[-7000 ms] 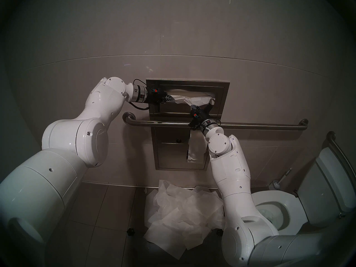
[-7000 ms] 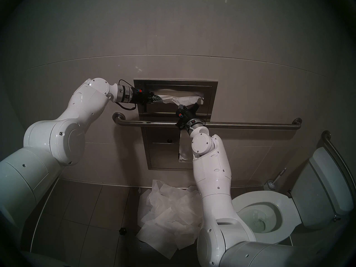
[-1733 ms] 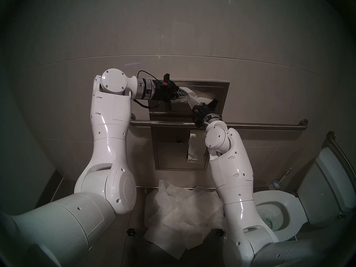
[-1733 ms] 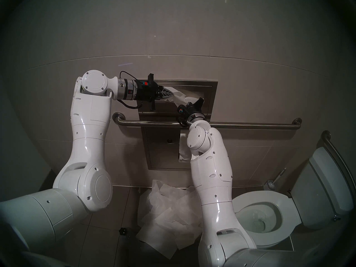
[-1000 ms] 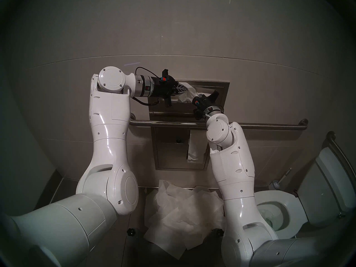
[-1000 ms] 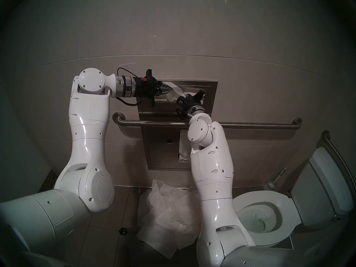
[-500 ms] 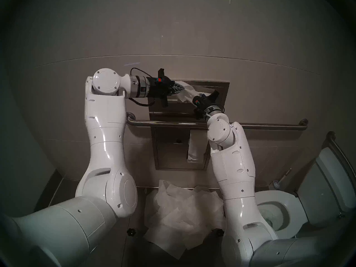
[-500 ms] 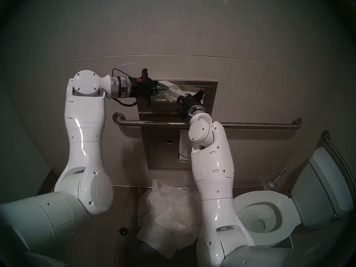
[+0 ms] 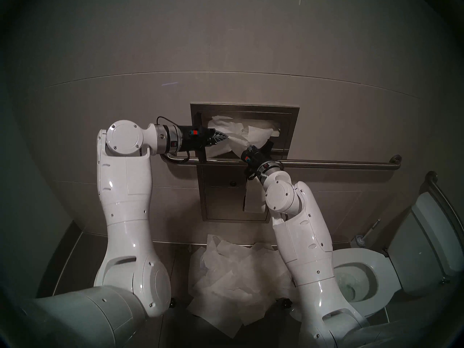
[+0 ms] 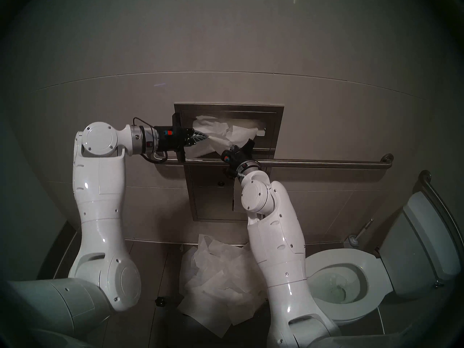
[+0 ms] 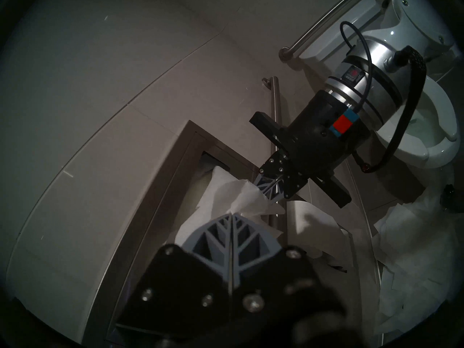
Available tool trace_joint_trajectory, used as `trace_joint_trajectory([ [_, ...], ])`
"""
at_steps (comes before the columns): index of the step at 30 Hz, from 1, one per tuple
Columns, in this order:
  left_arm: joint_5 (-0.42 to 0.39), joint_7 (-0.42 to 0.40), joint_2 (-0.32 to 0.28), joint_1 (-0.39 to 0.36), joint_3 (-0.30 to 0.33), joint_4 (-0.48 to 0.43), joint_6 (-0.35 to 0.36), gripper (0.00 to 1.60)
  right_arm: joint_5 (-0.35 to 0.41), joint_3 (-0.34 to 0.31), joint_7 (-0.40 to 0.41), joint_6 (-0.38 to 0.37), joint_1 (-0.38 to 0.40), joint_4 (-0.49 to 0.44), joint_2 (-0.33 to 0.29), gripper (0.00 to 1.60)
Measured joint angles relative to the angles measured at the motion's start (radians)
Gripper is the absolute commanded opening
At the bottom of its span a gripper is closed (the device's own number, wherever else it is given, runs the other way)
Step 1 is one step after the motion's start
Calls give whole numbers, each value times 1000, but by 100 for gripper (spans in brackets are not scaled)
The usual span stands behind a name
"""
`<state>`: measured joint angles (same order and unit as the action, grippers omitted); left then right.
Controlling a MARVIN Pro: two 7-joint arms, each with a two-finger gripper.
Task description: Take out a toilet seat cover
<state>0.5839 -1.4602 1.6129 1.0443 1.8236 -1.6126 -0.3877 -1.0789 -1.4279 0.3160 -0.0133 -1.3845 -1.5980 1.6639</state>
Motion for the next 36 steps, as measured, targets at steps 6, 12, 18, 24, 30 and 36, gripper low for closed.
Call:
trace_joint_trajectory([
  [6,-28,23,-20,69,-36,-76,-24,0,-1,21,-8,21,-36,-50,-18,0],
  [12,-52,36,-41,131,-75,-154,-35,0,5,37,-12,36,-85,-113,-39,0],
  [18,-64,36,-66,193,-105,-230,-32,0,10,44,-15,47,-153,-160,-58,0],
  [24,-63,21,-88,237,-116,-301,-10,0,9,49,-26,54,-194,-199,-69,0],
  [30,-61,9,-107,244,-104,-370,4,0,9,51,-47,66,-187,-253,-69,0],
  [36,-60,2,-127,216,-80,-418,13,0,8,50,-65,81,-154,-310,-62,0],
])
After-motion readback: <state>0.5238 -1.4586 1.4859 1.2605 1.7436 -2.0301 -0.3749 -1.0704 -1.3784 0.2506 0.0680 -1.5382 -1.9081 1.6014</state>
